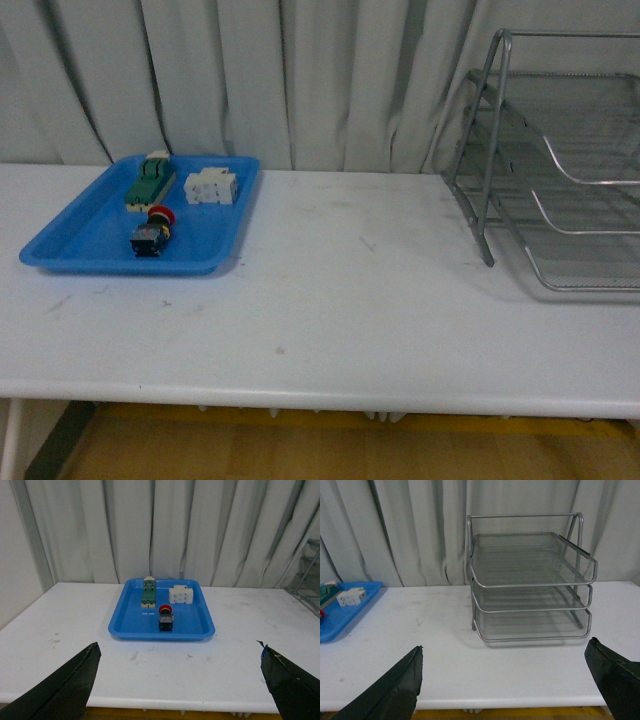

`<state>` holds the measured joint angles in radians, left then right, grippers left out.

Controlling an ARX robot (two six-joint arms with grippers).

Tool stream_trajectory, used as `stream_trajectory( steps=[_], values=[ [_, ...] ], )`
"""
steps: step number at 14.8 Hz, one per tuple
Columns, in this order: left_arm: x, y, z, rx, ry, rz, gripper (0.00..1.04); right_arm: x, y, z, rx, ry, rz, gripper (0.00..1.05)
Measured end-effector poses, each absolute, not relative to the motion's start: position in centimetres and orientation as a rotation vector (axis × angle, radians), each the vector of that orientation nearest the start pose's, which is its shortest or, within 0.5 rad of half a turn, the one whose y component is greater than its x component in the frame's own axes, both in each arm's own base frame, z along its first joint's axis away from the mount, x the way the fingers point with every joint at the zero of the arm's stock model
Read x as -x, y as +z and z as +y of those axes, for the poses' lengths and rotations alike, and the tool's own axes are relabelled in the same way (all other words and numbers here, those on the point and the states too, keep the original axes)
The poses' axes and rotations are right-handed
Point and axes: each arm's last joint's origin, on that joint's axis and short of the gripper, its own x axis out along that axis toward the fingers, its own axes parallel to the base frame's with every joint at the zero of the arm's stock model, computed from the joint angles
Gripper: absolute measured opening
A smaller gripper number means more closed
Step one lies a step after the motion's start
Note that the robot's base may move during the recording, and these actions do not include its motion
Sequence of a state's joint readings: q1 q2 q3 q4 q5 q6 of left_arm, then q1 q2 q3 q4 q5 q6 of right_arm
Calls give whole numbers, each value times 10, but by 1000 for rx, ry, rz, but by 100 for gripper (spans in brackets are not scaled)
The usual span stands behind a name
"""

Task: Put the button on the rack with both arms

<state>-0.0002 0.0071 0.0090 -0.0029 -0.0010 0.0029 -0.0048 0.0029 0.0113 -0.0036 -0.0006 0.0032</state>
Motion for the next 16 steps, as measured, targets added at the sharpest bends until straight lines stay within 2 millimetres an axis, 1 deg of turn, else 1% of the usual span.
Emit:
stream_trajectory(
  steps=[1, 2, 3, 4, 5, 6, 7, 8, 10, 11, 12, 13, 14, 16],
  values=[
    [-98, 166, 0, -3, 1, 1, 98, -97, 167, 0, -3, -4, -5, 98],
    [-98, 166, 0, -3, 1, 1, 98, -97, 165, 0, -14, -35, 32, 98],
    [-98, 166, 0, -2, 0, 1, 98, -104, 168, -3, -34, -118, 83, 98],
    [-98, 166, 0, -2, 0, 1, 98, -115, 184, -12, -45, -162, 40, 98],
    [-98, 166, 0, -3, 0, 1, 98, -126, 201, -21, -42, -169, -18, 98],
    [-98, 166, 0, -3, 1, 1, 98, -142, 218, -30, -36, -155, -67, 98],
    [-98, 166, 0, -3, 1, 1, 98, -163, 231, -41, -44, -144, -99, 98],
    [-98, 166, 0, -3, 1, 1, 98, -193, 246, -58, -91, -116, -128, 98],
    [-98, 166, 0, -3, 1, 1, 98, -238, 265, -80, -215, 13, -216, 98],
    [-98, 166, 0, -3, 1, 1, 98, -257, 269, -90, -312, 60, -263, 98],
    [-98, 166, 0, -3, 1, 1, 98, -274, 262, -103, -461, 116, -301, 98],
    [-98, 166, 0, -3, 0, 1, 98, -282, 251, -110, -594, 158, -320, 98],
    [-98, 166, 0, -3, 1, 1, 98, -289, 235, -114, -751, 170, -273, 98],
    [-98, 166, 0, -3, 1, 1, 98, -305, 187, -120, -1118, 120, -128, 98]
  ],
)
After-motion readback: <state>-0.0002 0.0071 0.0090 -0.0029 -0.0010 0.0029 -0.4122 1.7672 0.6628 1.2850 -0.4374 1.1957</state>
